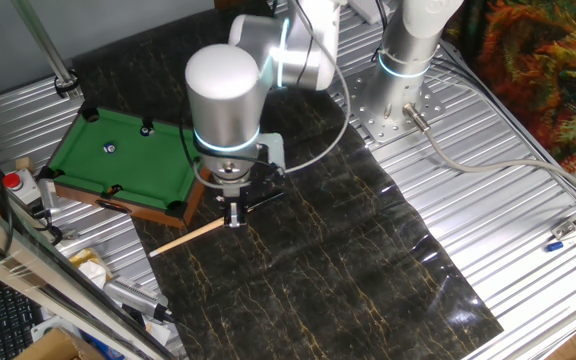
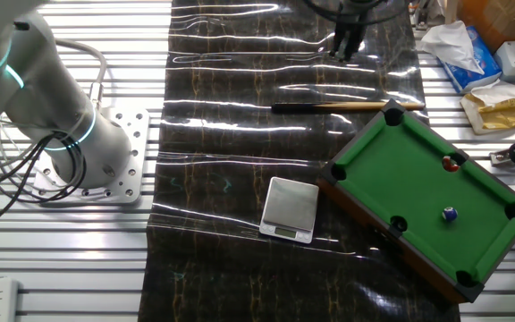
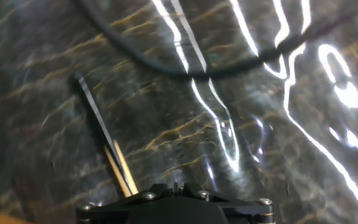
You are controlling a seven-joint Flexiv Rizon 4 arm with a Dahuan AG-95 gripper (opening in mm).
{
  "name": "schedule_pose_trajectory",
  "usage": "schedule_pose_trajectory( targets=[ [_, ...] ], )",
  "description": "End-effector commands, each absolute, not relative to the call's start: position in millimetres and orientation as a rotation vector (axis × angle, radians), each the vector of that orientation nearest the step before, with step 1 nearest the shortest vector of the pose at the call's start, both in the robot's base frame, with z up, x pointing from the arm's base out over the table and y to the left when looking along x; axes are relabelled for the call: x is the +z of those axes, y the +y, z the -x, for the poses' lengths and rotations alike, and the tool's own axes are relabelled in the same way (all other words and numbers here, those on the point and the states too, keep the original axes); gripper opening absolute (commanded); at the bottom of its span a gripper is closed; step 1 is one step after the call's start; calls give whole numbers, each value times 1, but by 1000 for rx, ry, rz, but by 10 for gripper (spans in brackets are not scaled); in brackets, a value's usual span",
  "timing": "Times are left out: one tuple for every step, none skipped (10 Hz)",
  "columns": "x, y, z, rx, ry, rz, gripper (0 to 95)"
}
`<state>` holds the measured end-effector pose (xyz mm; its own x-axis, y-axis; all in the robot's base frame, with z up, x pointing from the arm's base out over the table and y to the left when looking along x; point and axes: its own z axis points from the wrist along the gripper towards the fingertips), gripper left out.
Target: Hit the pool ball
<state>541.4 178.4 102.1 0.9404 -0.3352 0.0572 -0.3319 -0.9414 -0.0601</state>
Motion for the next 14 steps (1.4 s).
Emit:
schedule_pose_trajectory(
  targets=[
    [104,177,-543,-134,324,3099,0],
    [104,176,-543,-140,325,3100,0],
    [106,175,-544,-144,327,3100,0],
    [107,174,-545,-144,330,3099,0],
    [108,173,-546,-144,345,3095,0],
    [109,173,-548,-144,391,3089,0],
    [110,173,-549,-143,467,3079,0],
    [111,173,-552,-138,614,3048,0],
    [112,173,-553,-137,698,3026,0],
    [111,173,-553,-137,748,3011,0],
    [111,173,-553,-137,814,2990,0],
    [112,173,-553,-134,913,2953,0],
    [112,172,-553,-160,1111,2841,190],
    [113,171,-552,-195,1236,2752,190]
  ],
)
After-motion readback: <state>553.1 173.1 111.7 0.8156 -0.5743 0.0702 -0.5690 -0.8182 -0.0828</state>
